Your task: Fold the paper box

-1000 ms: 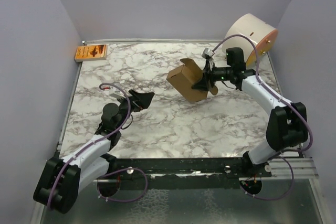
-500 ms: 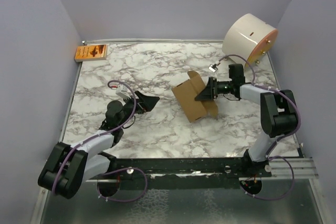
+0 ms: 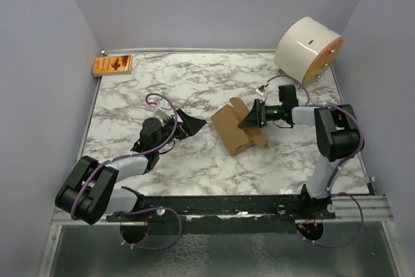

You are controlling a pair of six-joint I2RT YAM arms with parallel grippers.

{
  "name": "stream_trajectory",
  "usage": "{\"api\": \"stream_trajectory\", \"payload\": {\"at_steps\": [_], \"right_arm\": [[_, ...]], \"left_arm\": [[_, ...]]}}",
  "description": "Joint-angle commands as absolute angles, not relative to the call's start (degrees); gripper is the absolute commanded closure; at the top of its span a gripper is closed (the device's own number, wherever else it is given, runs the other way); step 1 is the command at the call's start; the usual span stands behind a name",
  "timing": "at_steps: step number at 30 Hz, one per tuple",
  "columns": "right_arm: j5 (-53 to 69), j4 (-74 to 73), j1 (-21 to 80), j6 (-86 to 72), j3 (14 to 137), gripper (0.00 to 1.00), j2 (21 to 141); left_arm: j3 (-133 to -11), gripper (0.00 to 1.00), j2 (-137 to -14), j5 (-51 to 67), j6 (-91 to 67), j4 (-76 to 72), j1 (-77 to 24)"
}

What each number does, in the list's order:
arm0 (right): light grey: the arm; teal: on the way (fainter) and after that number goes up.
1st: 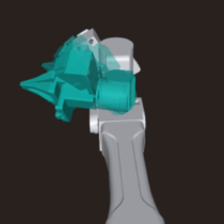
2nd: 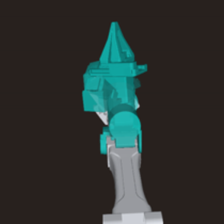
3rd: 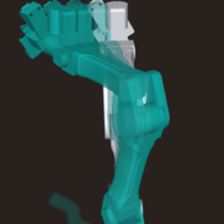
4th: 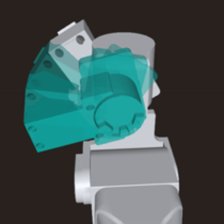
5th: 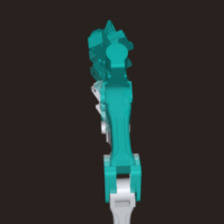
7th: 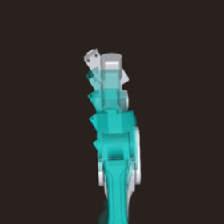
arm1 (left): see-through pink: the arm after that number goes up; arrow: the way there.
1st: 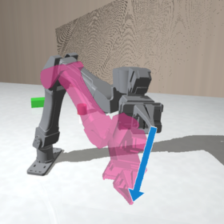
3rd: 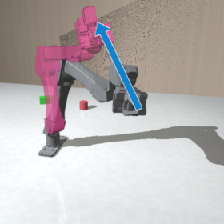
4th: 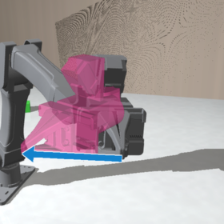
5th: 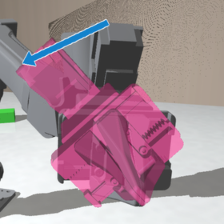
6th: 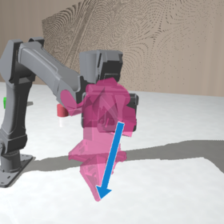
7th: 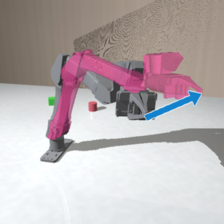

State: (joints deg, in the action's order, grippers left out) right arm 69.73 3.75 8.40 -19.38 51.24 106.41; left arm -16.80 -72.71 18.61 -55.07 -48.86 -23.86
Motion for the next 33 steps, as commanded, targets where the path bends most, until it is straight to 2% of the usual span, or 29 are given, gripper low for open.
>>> {"api": "stream_trajectory", "payload": {"at_steps": [1,8,12,21,25,28,30,31,33], "right_arm": [[63.1,-1.2,8.3,-12.9,53.4,0.24,106.6],[54.1,-11.3,8.0,-1.8,56.6,0.18,104.8],[51.6,-14.5,6.0,4.3,57.0,0.00,102.0],[47.2,-18.4,5.0,16.8,58.2,0.01,93.0],[45.0,-13.4,5.0,23.9,54.7,0.01,85.0],[51.4,-3.6,5.0,18.8,49.5,0.01,79.6],[61.7,-6.7,5.0,23.4,50.5,0.00,80.3],[65.5,-11.3,5.1,27.8,52.6,0.05,81.8],[64.8,-16.5,5.3,29.4,55.9,0.23,85.3]], "left_arm": [[-20.7,0.07,-75.7,19.3,-54.9,-48.0,-27.6],[-24.3,0.10,-76.9,17.2,-52.5,-41.3,-30.0],[-24.8,0.11,-75.3,15.7,-50.9,-37.7,-30.0],[-24.9,0.11,-71.2,12.6,-47.9,-31.9,-30.0],[-22.8,0.11,-69.1,11.5,-47.8,-34.3,-29.9],[-21.4,0.11,-69.2,11.3,-49.0,-37.7,-29.5],[-21.6,0.11,-70.6,12.1,-50.0,-38.5,-29.4],[-22.1,0.12,-71.4,12.6,-50.4,-38.4,-29.4],[-23.6,0.15,-73.0,14.2,-51.1,-38.0,-29.4]]}}
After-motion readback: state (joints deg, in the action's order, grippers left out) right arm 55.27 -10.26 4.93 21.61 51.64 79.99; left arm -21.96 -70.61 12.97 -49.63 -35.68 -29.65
